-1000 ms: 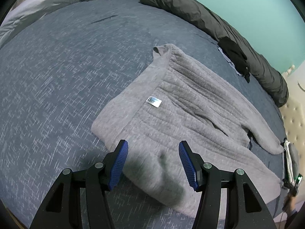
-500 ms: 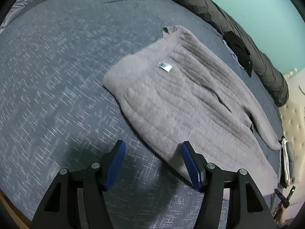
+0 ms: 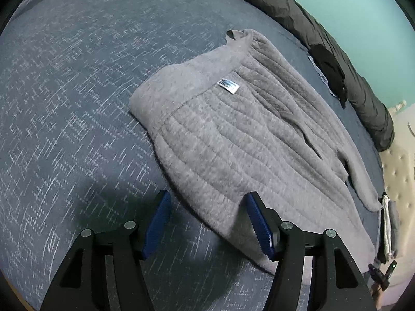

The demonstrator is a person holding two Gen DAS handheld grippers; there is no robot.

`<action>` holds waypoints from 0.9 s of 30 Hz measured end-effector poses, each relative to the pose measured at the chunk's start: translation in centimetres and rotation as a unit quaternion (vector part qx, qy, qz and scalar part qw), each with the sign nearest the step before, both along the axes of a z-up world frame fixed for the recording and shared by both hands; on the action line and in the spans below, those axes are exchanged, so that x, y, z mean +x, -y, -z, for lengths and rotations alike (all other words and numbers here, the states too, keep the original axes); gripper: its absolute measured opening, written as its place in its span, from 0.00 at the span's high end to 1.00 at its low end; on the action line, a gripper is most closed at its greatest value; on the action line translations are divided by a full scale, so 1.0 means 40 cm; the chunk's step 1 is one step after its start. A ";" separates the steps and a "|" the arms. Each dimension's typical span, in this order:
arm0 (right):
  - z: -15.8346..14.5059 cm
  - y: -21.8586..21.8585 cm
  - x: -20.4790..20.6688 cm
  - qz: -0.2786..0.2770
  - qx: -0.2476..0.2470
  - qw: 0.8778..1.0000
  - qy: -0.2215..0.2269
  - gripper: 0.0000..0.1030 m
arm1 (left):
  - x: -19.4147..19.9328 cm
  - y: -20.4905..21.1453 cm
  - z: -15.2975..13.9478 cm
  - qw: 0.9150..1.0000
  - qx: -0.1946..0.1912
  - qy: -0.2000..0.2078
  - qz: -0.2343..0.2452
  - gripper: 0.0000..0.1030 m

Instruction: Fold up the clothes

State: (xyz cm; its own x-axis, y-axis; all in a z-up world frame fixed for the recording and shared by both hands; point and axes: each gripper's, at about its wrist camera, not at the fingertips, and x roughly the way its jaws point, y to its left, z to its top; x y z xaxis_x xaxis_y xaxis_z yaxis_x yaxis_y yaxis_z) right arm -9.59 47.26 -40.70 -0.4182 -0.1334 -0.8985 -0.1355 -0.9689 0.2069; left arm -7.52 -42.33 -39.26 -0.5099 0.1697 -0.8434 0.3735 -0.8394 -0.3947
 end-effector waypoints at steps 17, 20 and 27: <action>-0.073 0.044 -0.044 -0.033 0.030 0.999 -0.019 0.96 | -0.044 -0.020 -0.139 0.999 -0.015 -0.050 0.018 0.96; -0.118 0.037 -0.076 -0.034 0.025 0.999 -0.026 0.96 | -0.060 -0.011 -0.197 0.998 -0.016 -0.061 0.018 0.96; -0.230 0.029 -0.207 -0.031 0.013 0.999 -0.026 0.96 | -0.197 -0.033 -0.310 0.997 -0.024 -0.076 0.020 0.96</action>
State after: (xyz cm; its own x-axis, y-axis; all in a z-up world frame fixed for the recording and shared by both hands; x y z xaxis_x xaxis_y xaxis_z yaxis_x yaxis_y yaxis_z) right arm -17.87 46.10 -31.52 -0.4564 -0.1379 -0.8790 -0.0647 -0.9802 0.1874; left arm -15.38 -41.00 -26.84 -0.6262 0.1533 -0.7644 0.2787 -0.8717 -0.4031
